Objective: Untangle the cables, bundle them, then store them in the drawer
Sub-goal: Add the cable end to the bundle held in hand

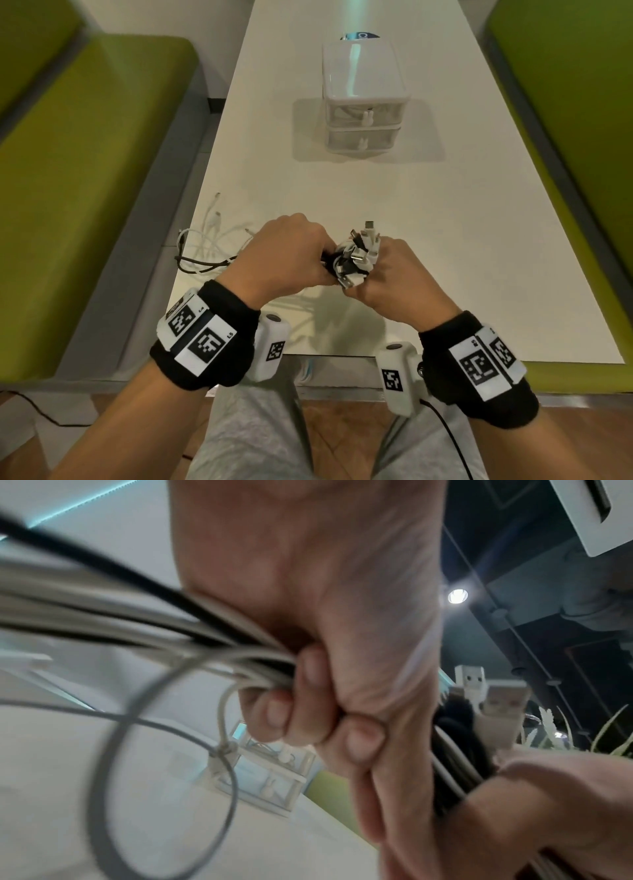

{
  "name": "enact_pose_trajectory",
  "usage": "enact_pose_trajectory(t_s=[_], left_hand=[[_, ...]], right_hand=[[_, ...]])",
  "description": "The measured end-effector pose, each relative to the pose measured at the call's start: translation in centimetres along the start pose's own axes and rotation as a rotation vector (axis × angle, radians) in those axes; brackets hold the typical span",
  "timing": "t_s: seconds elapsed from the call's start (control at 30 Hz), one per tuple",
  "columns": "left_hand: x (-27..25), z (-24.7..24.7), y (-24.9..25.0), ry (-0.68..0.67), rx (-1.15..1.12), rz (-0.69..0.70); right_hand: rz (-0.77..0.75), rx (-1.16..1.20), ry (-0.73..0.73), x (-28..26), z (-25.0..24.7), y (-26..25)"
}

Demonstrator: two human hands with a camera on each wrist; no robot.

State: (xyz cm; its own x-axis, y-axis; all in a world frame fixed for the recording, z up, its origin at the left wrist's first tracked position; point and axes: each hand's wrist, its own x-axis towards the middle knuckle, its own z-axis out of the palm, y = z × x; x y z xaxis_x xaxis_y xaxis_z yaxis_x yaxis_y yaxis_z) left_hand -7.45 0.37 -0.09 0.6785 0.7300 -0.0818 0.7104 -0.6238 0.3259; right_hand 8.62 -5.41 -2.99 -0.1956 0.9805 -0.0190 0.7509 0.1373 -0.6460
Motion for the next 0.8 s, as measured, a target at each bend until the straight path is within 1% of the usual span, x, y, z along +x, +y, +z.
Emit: enact_pose_trajectory(t_s=[0.07, 0.13, 0.27, 0.33, 0.4, 0.47, 0.6, 0.7, 0.77, 0.8], left_hand=[[-0.1, -0.2, -0.5, 0.011, -0.134, 0.004], [-0.1, -0.4, -1.2, 0.027, -0.231, -0.023], [0.9, 0.0, -2.2, -0.051, -0.200, -0.111], [1.3, 0.3, -2.3, -0.073, -0.164, -0.122], [1.5, 0.6, -2.5, -0.071, -0.146, -0.120], [1.5, 0.6, -3.0, -0.077, -0.140, -0.136], [1.2, -0.1, -4.9, -0.060, -0.187, -0.268], [1.0, -1.0, -5.6, -0.028, -0.183, -0.333], [1.0, -1.5, -5.7, -0.058, -0.164, -0.367], [0.9, -1.8, -5.7, -0.103, -0.173, -0.388]], right_hand=[[0.013, 0.004, 0.061, 0.1, -0.3, 0.7], [0.025, -0.014, 0.125, 0.2, -0.4, 1.0], [0.081, -0.218, 0.122, 1.1, -0.1, 1.2], [0.078, -0.253, 0.118, 1.3, -0.2, 1.3], [0.050, -0.237, 0.117, 1.3, -0.6, 1.1], [0.065, -0.225, 0.118, 1.2, -0.9, 1.1], [0.134, -0.149, 0.115, 1.0, -0.9, 1.8], [0.108, -0.089, 0.114, 1.4, -1.0, 1.8], [0.113, -0.088, 0.129, 2.0, -1.3, 2.1], [0.119, -0.095, 0.132, 2.4, -1.5, 2.3]])
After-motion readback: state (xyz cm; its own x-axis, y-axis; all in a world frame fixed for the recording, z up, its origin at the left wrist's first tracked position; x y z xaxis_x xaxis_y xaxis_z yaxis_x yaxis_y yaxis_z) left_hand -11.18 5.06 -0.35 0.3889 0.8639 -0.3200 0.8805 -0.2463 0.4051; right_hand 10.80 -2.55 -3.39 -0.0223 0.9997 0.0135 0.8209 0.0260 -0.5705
